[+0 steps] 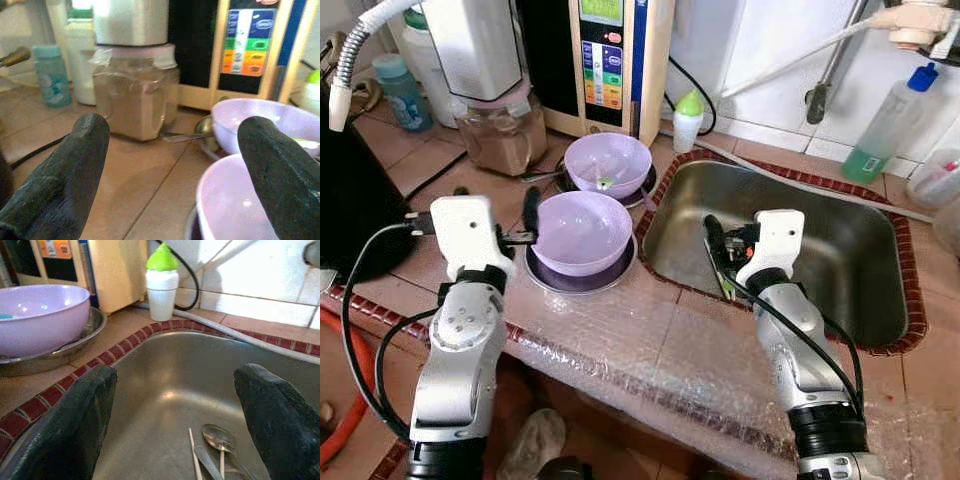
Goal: Kitchen organization
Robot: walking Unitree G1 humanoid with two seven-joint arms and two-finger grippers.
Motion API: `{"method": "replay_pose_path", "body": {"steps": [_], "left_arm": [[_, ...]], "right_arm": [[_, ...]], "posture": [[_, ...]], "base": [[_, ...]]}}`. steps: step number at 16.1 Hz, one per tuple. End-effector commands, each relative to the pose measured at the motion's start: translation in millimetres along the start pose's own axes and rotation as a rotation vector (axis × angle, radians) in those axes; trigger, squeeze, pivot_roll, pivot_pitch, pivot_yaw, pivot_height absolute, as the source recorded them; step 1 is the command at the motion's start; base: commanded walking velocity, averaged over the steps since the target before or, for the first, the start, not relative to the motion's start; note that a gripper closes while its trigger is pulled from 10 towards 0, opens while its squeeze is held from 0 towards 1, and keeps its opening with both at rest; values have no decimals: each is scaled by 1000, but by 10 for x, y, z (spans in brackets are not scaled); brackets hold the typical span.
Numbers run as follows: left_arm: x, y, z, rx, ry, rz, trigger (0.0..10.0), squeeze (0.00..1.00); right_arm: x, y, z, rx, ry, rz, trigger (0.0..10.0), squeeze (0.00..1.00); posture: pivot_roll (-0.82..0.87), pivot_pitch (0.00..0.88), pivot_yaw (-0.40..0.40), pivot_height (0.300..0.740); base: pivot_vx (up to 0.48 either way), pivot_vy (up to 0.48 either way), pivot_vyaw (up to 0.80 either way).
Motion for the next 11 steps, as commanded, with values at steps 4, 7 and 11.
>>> {"method": "replay_pose_path", "body": {"steps": [4,7,11], "left_arm": [[60,-264,-57,142,-46,163,10000,0],[39,-360,-136,223,-94,237,10000,0],[-51,-327,-114,291,-80,261,10000,1000]], "right_arm": [[-10,23,-27,7,-1,-13,10000,0],[14,137,125,9,78,-71,10000,0],[17,287,240,14,133,-127,10000,1000]], "posture": [[69,0,-5,740],[68,0,-4,740],[63,0,4,740]], "base": [[0,0,0],[0,0,0],[0,0,0]]}}
Point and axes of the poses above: a point about 5 cm out from each wrist's last joint towards the gripper, its own x axis pointing back from the gripper into the wrist, its own y axis along the axis of the wrist's last joint, z = x × y, the point moved 5 cm from there along -x, pointing out of the wrist towards the gripper, and after that the axes turned 11 degrees about -x, right-handed, at the moved point
